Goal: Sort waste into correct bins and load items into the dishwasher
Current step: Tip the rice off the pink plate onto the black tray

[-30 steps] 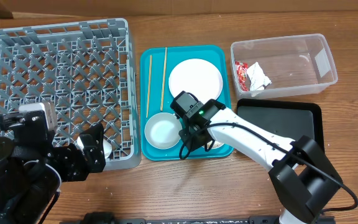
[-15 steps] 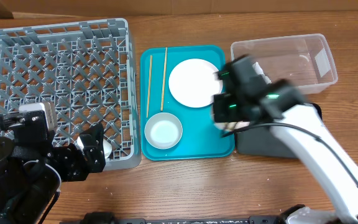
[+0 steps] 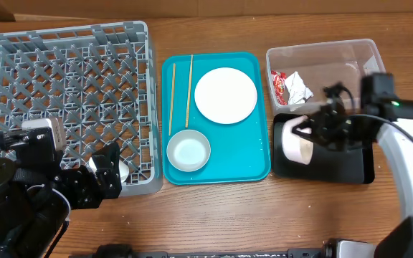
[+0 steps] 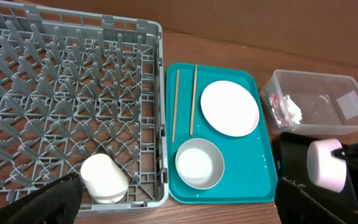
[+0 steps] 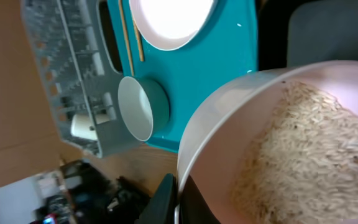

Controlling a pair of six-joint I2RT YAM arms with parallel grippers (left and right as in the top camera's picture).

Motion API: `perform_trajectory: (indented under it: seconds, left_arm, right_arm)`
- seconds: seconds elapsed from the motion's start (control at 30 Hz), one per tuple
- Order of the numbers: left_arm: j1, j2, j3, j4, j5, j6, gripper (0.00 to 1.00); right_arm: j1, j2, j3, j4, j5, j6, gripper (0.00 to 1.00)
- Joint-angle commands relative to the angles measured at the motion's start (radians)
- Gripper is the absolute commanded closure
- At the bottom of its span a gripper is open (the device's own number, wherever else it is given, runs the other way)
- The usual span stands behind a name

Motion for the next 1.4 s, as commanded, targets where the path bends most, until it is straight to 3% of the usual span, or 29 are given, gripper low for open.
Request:
perform_trajectory:
  seconds: [0.0,0.17,0.47,0.77,0.97,1.07,1.13,1.2,1.3,1.37]
  left_arm:
    - [-0.007,-0.003,-0.002,0.002,-0.006,0.019,0.0]
    - [-0.007,-0.003,-0.002,0.002,-0.006,0.019,0.0]
    - [-0.007,-0.003,-0.002,0.002,-0.006,0.019,0.0]
    - [-0.007,-0.003,-0.002,0.002,-0.006,0.019,0.0]
    - [-0.007,-0.003,-0.002,0.002,-0.006,0.019,0.0]
    - [-0.007,-0.003,-0.002,0.002,-0.006,0.019,0.0]
    - [-0.007,-0.003,-0.002,0.002,-0.006,0.019,0.0]
    - [-0.007,-0.003,-0.002,0.002,-0.006,0.019,0.0]
    - [-0.007,-0.003,-0.002,0.002,-0.006,0.019,0.0]
    - [-0.007,-0.003,-0.002,0.002,-0.006,0.019,0.0]
  right_arm:
    - [-0.084,0.002,-0.081,0.035,-0.28,-0.206,0.96]
    - [-0.156,0.003,-0.195,0.14,-0.464,-0.338,0.96]
    - [-0.223,0.003,-0.243,0.24,-0.678,-0.397,0.96]
    - [-0.245,0.003,-0.243,0.211,-0.709,-0.398,0.96]
    - [-0.245,0.003,-0.243,0.217,-0.629,-0.415,0.96]
    - [-0.249,0.002,-0.243,0.221,-0.649,-0.319,0.96]
    - [-0.249,0.001,-0.243,0.222,-0.571,-0.366,0.96]
    - [-0.251,0.002,-0.243,0.232,-0.52,-0.261,0.96]
    - [-0.242,-0.003,-0.243,0.19,-0.655,-0.391,0.96]
    - [-0.242,0.002,-0.243,0.257,-0.57,-0.344,0.96]
